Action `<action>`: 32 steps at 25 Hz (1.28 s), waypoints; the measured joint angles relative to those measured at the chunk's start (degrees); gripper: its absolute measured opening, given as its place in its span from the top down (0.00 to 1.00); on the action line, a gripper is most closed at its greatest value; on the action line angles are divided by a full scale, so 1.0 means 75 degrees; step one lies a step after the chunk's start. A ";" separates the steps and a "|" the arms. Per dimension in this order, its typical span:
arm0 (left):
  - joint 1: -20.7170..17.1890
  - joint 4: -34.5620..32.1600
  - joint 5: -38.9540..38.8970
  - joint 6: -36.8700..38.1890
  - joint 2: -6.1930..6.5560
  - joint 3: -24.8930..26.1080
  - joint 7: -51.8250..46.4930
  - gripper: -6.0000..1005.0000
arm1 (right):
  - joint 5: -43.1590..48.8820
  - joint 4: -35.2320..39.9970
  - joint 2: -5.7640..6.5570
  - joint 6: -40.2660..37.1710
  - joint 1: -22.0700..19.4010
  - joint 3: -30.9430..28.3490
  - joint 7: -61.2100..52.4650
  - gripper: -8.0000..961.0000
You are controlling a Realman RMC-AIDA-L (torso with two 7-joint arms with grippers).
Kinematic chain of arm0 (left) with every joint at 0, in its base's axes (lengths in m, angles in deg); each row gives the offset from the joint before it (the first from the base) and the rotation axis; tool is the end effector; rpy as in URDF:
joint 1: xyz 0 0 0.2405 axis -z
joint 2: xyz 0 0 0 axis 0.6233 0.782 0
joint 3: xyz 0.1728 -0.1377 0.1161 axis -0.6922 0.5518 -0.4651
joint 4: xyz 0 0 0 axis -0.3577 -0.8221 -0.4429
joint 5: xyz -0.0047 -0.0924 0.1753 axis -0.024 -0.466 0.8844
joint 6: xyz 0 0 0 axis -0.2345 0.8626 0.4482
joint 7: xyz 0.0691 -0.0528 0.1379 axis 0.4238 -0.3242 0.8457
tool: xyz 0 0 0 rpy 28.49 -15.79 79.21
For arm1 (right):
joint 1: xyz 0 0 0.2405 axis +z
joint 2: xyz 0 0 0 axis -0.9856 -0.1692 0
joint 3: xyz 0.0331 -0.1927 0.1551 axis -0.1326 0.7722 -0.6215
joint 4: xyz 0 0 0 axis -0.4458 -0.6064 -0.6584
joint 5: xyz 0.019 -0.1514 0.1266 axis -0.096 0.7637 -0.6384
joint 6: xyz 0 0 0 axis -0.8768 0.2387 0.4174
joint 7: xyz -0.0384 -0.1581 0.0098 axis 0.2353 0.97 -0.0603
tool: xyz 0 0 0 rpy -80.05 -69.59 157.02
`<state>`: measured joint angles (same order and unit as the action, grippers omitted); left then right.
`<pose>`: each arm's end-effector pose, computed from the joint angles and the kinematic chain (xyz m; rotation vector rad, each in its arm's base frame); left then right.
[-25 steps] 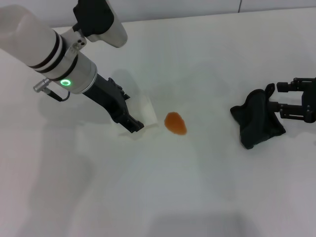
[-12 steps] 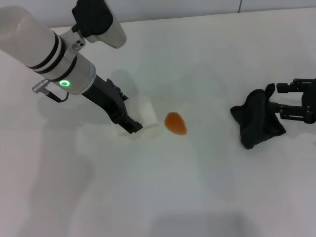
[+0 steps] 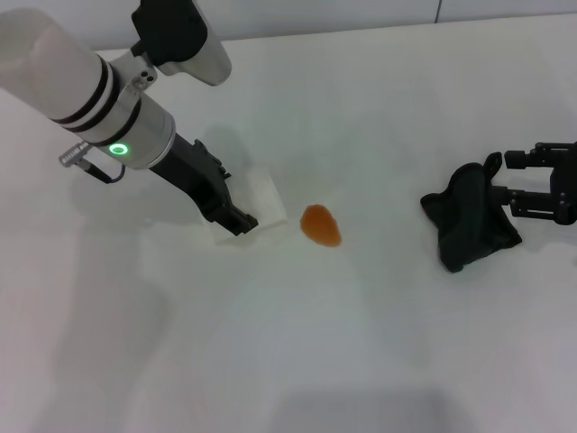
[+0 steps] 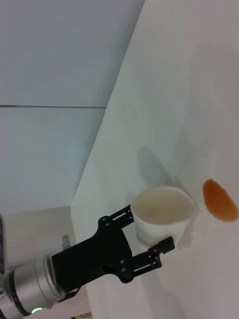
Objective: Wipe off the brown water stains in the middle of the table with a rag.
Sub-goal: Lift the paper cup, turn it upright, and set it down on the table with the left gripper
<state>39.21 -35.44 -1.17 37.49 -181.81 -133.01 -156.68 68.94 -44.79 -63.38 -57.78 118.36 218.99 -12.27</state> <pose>-0.1514 0.4084 -0.0919 -2.9645 -0.3411 0.4678 0.3195 0.3132 0.0573 -2.5079 0.5263 0.4270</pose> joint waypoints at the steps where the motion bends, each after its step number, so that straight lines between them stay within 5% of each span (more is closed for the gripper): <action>1: 0.0001 0.0000 0.0002 -0.0027 0.0000 0.0000 0.0000 0.25 | 0.0000 -0.0002 0.0001 0.0000 0.0003 0.0000 0.0000 0.36; 16: 0.0107 0.0243 -0.0252 0.0031 0.0018 -0.0001 0.0002 0.28 | -0.0015 -0.0003 0.0027 0.0011 -0.0002 0.0000 0.0000 0.36; 32: -0.0240 0.1294 -0.2548 0.0851 0.0050 0.0000 0.0721 0.28 | -0.0265 -0.0085 0.0035 0.0025 0.0004 0.0000 0.0000 0.36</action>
<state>37.41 -25.73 -20.28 43.87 -181.43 -133.01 -151.27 66.95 -45.43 -63.12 -57.60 118.39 218.99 -12.28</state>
